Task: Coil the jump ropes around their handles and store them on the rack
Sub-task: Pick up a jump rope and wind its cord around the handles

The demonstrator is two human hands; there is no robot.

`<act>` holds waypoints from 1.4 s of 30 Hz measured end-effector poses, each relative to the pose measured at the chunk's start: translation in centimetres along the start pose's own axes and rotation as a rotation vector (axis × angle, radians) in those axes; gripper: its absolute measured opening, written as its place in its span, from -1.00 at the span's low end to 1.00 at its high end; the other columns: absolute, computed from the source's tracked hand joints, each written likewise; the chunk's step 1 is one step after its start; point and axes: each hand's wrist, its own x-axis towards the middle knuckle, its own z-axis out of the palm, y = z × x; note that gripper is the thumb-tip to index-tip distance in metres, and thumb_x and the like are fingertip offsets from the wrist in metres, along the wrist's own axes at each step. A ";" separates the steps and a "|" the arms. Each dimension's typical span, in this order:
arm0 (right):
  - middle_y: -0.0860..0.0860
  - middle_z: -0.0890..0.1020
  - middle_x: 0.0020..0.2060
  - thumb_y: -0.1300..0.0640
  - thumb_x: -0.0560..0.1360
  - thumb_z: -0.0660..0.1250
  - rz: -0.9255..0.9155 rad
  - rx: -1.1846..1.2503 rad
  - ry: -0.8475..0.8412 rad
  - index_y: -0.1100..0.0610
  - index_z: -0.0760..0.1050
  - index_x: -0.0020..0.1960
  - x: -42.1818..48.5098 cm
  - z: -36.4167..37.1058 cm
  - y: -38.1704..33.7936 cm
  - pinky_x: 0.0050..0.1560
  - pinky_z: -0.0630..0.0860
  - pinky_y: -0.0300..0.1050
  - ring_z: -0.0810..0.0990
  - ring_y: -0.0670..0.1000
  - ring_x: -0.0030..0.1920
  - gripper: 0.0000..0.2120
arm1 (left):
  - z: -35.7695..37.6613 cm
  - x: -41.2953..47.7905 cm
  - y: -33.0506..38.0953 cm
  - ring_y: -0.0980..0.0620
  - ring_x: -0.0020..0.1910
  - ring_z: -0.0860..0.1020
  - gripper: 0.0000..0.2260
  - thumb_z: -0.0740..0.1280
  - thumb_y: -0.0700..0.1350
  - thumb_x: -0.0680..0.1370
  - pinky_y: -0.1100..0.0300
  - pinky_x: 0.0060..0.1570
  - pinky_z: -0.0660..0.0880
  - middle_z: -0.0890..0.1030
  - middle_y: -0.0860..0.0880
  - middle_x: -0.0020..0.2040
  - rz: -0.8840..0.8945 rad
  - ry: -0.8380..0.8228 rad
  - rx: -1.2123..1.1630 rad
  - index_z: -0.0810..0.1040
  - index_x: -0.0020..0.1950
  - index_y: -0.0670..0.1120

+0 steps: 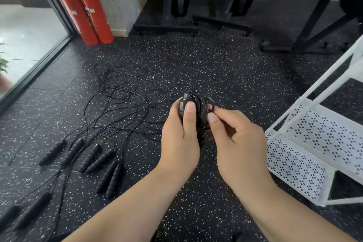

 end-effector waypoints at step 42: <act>-0.12 0.74 -0.27 0.10 0.57 0.54 0.095 0.157 -0.152 -0.08 0.69 -0.05 1.5 -0.6 -0.2 -0.12 0.71 0.10 0.73 -0.02 -0.31 -0.91 | -0.9 0.5 -1.5 0.30 0.29 0.52 -0.41 -0.02 0.35 0.69 0.50 0.18 0.36 0.58 0.21 0.33 0.136 -0.003 0.240 0.36 0.58 0.06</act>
